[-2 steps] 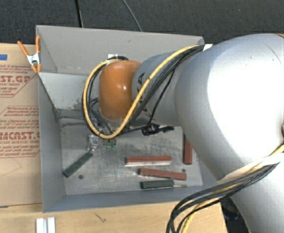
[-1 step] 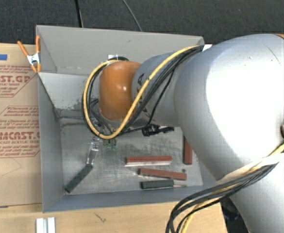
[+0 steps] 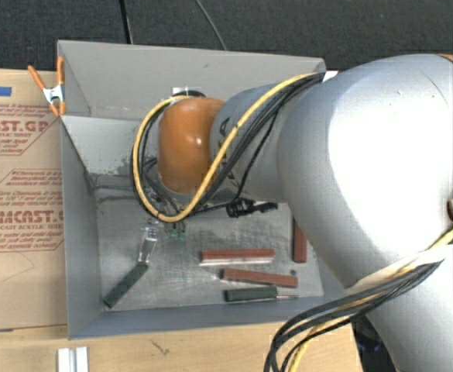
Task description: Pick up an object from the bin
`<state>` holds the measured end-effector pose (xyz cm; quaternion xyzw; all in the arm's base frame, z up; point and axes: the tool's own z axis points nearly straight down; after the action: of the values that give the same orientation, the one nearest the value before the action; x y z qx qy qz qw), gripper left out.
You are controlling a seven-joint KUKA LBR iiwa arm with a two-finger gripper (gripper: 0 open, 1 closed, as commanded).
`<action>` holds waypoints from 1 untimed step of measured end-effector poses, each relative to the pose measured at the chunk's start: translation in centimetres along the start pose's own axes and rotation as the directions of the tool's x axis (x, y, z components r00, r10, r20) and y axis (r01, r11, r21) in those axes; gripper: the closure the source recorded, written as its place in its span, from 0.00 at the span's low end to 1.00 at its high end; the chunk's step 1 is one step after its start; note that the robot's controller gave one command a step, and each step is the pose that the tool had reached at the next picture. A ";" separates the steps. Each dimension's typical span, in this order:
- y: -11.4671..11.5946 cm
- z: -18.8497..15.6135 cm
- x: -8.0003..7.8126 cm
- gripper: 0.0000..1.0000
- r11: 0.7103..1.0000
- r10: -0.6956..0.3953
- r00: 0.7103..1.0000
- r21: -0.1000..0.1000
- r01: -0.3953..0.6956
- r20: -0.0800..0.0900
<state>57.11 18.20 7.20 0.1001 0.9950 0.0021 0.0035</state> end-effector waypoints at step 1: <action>2.0 0.0 3.3 0.00 0.989 -0.145 0.989 0.004 0.145 0.002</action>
Offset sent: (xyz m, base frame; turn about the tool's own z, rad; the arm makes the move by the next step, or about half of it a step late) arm -0.0766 -0.0102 -0.0020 -0.3590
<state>54.29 20.79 7.20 0.0276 0.9996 -0.0004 0.0046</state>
